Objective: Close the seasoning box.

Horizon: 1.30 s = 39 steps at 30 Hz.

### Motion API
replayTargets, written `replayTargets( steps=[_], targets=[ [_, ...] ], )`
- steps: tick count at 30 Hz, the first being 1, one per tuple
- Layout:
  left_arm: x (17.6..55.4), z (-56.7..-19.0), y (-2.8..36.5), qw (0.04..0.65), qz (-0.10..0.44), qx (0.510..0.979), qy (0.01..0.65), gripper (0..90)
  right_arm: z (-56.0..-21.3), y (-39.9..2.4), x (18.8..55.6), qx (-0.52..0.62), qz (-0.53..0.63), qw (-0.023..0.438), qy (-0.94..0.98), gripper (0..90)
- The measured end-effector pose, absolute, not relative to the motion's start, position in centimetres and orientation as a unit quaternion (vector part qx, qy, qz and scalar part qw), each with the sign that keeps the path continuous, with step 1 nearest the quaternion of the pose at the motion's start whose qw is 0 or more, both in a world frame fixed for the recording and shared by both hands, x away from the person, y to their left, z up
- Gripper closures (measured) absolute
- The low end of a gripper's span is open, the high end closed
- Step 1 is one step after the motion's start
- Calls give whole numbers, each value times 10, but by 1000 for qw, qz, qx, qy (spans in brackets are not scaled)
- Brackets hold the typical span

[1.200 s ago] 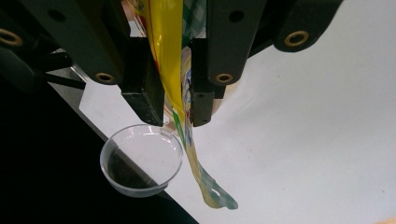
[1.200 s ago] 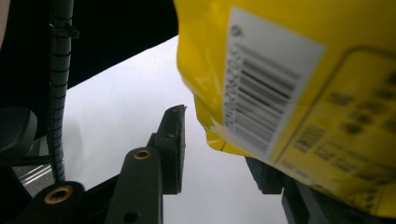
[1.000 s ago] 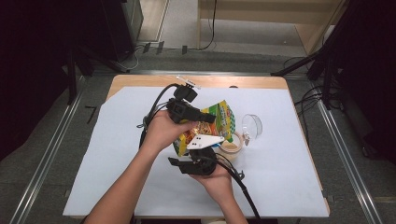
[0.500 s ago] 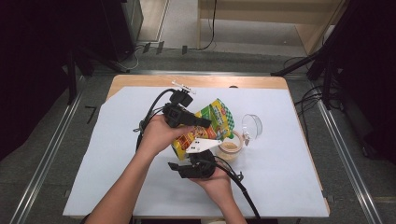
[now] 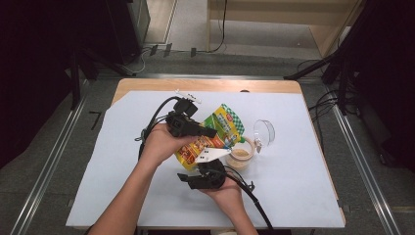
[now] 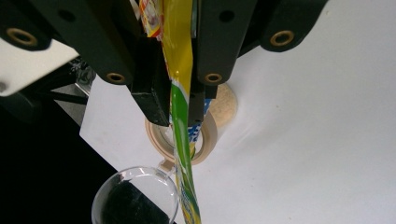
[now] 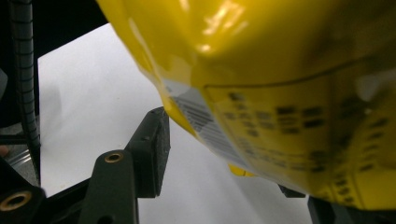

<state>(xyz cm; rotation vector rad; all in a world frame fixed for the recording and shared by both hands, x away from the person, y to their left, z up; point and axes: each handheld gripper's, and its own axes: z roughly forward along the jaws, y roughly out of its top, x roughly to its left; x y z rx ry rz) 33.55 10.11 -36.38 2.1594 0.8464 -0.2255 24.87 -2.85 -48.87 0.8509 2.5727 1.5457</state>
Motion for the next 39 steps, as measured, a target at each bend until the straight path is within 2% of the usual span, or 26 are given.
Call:
replayTargets(
  steps=[5, 21, 32, 39],
  targets=[
    [336, -365, 111, 404, -111, 849, 323, 851, -492, -32, 249, 280, 489, 6, 826, 438],
    [333, -366, 125, 404, -123, 860, 286, 889, -498, -37, 250, 284, 482, 18, 829, 420],
    [334, -371, 128, 379, -106, 871, 294, 885, -496, -49, 250, 299, 498, 23, 813, 417],
    [334, -373, 124, 375, -101, 873, 296, 841, -500, -48, 251, 302, 483, 26, 821, 411]
  ],
)
